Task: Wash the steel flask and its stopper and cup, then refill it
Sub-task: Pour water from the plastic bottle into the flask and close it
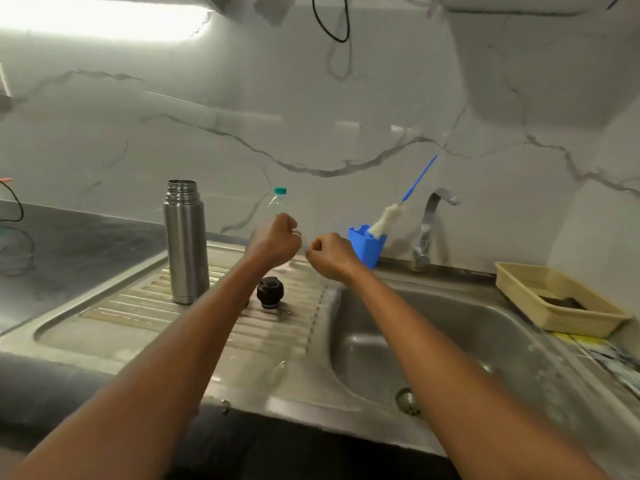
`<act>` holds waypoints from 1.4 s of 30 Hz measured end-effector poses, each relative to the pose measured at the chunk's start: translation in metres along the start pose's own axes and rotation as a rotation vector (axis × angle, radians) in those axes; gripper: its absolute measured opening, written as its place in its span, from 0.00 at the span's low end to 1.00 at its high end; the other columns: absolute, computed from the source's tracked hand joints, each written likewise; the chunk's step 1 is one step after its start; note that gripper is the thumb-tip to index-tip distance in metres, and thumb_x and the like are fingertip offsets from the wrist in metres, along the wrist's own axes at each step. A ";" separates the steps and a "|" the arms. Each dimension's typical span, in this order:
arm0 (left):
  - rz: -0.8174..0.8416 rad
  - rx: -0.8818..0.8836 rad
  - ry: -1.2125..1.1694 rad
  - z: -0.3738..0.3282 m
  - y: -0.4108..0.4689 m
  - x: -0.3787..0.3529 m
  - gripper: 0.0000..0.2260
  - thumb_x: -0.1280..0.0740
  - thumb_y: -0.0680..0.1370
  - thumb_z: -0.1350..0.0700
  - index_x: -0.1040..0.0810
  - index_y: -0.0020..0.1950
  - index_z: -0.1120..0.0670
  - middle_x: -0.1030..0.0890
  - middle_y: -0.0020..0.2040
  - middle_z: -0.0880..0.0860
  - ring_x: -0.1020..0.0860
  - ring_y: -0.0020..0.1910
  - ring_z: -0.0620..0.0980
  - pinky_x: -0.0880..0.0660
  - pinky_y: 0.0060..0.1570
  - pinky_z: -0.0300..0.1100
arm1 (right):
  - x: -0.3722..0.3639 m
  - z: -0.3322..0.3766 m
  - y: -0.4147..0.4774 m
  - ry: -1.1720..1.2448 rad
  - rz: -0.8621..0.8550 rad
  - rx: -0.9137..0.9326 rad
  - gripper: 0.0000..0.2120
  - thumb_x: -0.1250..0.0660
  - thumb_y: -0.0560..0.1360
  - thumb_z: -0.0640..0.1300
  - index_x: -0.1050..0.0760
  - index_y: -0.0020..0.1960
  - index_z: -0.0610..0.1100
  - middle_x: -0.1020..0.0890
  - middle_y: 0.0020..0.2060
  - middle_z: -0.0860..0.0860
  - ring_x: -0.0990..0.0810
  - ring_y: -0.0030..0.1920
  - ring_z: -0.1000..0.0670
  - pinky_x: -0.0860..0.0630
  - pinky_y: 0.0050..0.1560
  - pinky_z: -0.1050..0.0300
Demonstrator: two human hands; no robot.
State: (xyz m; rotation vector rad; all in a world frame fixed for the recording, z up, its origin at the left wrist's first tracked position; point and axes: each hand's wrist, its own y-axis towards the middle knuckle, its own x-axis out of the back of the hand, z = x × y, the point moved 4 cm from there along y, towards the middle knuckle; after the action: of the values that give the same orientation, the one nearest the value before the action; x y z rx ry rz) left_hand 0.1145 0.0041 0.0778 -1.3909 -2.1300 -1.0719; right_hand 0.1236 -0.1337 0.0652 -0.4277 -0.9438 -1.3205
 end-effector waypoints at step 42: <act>0.230 -0.031 -0.784 -0.136 -0.021 -0.036 0.02 0.26 0.78 0.55 0.17 0.50 0.51 0.18 0.46 0.53 0.21 0.45 0.50 0.24 0.45 0.46 | 0.054 -0.084 -0.047 0.693 -0.319 -0.005 0.23 0.20 0.68 0.40 0.26 0.59 0.47 0.15 0.49 0.49 0.14 0.47 0.49 0.15 0.45 0.53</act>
State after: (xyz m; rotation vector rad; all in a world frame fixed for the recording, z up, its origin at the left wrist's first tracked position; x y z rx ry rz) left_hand 0.0997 -0.1263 0.1327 -2.2754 -2.3387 -0.5025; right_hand 0.1057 -0.2412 0.0473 0.1923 -0.4294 -1.6060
